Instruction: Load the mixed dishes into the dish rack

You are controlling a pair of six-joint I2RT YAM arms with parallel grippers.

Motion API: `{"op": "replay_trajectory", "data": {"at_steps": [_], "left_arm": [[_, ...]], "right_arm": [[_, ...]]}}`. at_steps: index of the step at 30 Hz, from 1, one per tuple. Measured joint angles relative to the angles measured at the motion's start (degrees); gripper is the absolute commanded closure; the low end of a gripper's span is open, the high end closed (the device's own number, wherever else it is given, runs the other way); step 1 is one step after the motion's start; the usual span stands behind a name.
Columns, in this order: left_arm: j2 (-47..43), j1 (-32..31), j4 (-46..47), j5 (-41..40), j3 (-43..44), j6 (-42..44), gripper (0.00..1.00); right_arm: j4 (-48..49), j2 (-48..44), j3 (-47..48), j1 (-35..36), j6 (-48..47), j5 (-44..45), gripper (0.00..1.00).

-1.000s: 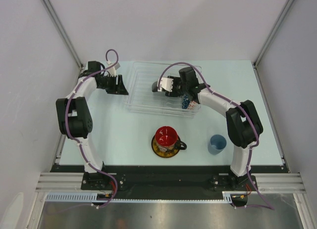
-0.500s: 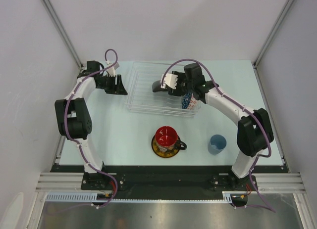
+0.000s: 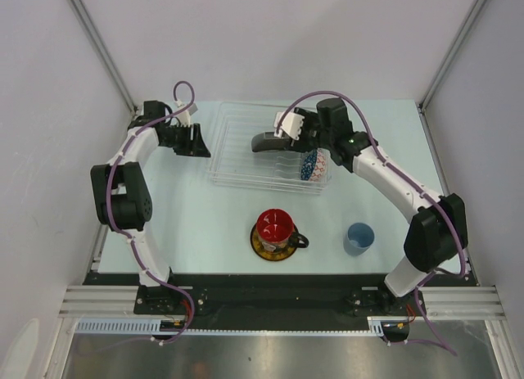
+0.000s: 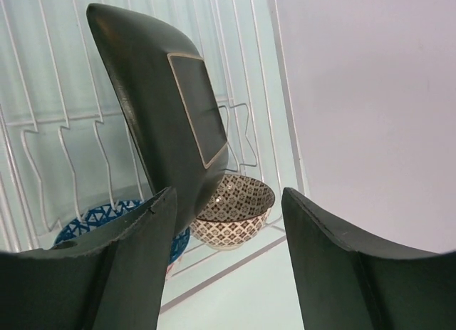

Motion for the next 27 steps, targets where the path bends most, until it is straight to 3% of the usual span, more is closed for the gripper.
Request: {"op": "replay_trajectory", "data": {"at_steps": [4,16,27], "left_arm": [[-0.02,-0.13,-0.20,0.20,0.00,-0.42,0.45],[-1.51,-1.55,2.23,-0.57,-4.39,-1.27,0.47],[-5.33,-8.48,0.04,-5.16,-10.45,-0.74,0.46]], "right_arm": [[0.00,-2.08,-0.44,-1.09,5.07,-0.44,0.30],[0.09,-17.11,-3.02,-3.15,34.56,-2.75,0.26],[-3.78,-16.92,-7.76,-1.92,48.76,3.06,0.28]]}}
